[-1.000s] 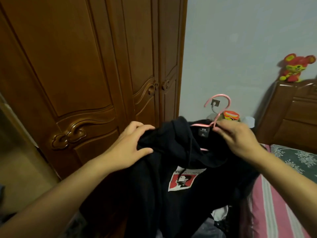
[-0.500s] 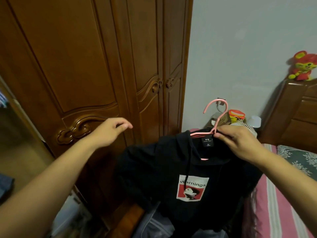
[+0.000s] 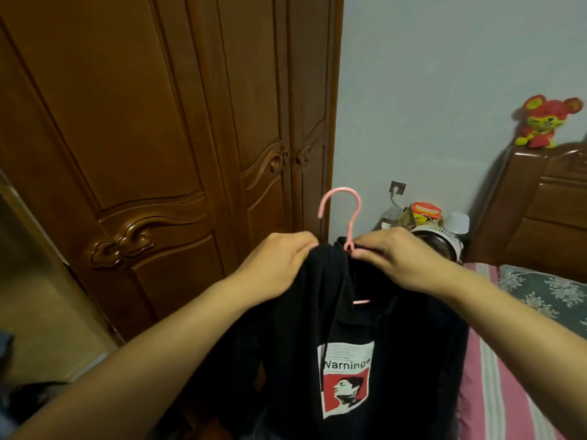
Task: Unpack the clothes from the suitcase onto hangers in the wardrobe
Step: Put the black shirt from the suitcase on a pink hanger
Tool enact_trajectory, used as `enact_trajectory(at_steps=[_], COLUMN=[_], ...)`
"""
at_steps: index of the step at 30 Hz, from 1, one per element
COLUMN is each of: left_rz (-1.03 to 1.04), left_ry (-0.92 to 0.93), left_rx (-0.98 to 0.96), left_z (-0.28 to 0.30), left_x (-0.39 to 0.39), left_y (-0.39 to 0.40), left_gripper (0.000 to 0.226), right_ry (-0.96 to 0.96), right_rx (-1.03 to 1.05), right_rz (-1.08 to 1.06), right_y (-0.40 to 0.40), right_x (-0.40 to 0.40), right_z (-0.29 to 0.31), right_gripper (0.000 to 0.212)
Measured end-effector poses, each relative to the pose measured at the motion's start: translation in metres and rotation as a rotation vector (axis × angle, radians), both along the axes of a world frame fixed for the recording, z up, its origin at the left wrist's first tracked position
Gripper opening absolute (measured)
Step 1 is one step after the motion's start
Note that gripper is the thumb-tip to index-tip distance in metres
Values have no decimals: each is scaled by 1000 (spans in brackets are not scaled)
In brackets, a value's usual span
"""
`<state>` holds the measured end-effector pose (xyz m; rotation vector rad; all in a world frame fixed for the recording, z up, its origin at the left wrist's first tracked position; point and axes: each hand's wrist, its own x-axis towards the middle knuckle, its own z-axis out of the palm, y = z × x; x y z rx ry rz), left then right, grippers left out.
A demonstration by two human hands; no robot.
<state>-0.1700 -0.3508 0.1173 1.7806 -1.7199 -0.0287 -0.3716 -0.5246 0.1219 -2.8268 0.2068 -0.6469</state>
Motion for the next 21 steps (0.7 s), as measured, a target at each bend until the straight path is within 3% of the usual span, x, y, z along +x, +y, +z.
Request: enact_trajectory(at_steps=[5,7,9,10,11,13,17,19,21], left_rz=[430,352,184,156,181,260,360,400,421], left_ry=[-124,-183,-457,-616,-663,-633,-447,-359,-340], left_rx=[-57,-175,-177,-143,-89,-29,-34,5,38], left_z=[1,-1,-13,-22,-26,-27,-29,-29,-31], left_x=[3,-2,-13,-16,-17,-11,10,20,31], left_y=[1,27,45,49,51,53,85,110,131], left_gripper=[26,36,43,44,44,41,37,40,41], right_ry=[-65,-81,-81,-74,-52,-37,-333,-220,24], right_rx=[211,266,326,358,379,400,675,704,512], right_rz=[-44,-68,-39,-7,32,59,-177,-224,-215], right_y=[3,2,7,13,18,25,5,3,19], right_x=[-15,-28,-31,-29,-25,-15,-13,-24,-26], right_z=[-4,-6,-5,-4,-5,-8,-32,-58,-86], right_gripper=[35,40,35,29,24,19,30,40,53])
